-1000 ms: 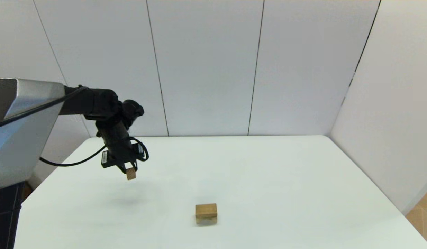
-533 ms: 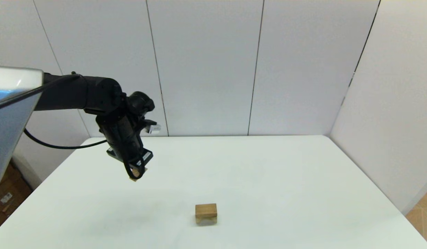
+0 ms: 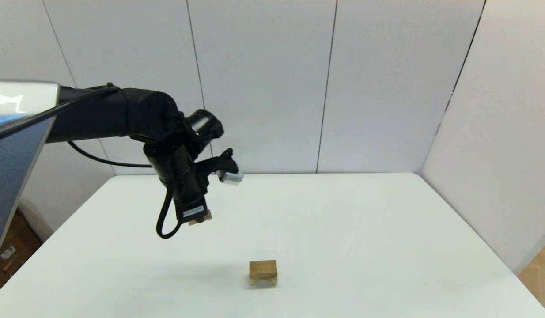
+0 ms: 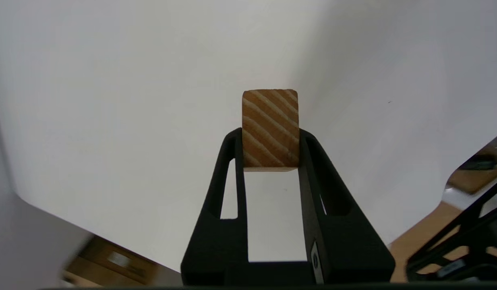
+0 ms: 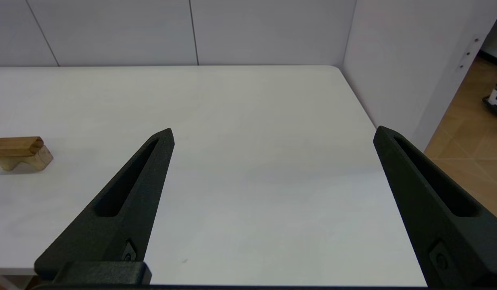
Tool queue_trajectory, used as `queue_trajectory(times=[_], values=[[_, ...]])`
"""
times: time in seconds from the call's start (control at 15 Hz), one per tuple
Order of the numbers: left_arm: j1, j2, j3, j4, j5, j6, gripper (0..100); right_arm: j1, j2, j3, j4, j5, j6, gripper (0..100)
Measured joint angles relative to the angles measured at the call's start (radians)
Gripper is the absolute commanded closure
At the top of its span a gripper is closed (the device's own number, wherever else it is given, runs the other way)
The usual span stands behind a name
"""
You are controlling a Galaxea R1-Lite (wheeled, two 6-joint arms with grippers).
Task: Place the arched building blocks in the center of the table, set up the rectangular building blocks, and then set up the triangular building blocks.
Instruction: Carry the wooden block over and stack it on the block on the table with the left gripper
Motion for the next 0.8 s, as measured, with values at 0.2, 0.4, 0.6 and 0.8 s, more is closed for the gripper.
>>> queue_trajectory(times=[0.2,0.4,0.6,0.8], values=[[-0.079,0.023,-0.037,0.000,-0.015,0.054,100,0.000,0.000,0.000,0.000,0.000,0.000,0],[-0.151,0.059,-0.071,-0.001,-0.037,0.087,100,0.000,0.000,0.000,0.000,0.000,0.000,0],[-0.204,0.087,-0.098,-0.001,-0.056,0.093,100,0.000,0.000,0.000,0.000,0.000,0.000,0],[-0.236,0.114,-0.103,0.010,-0.057,0.102,100,0.000,0.000,0.000,0.000,0.000,0.000,0]])
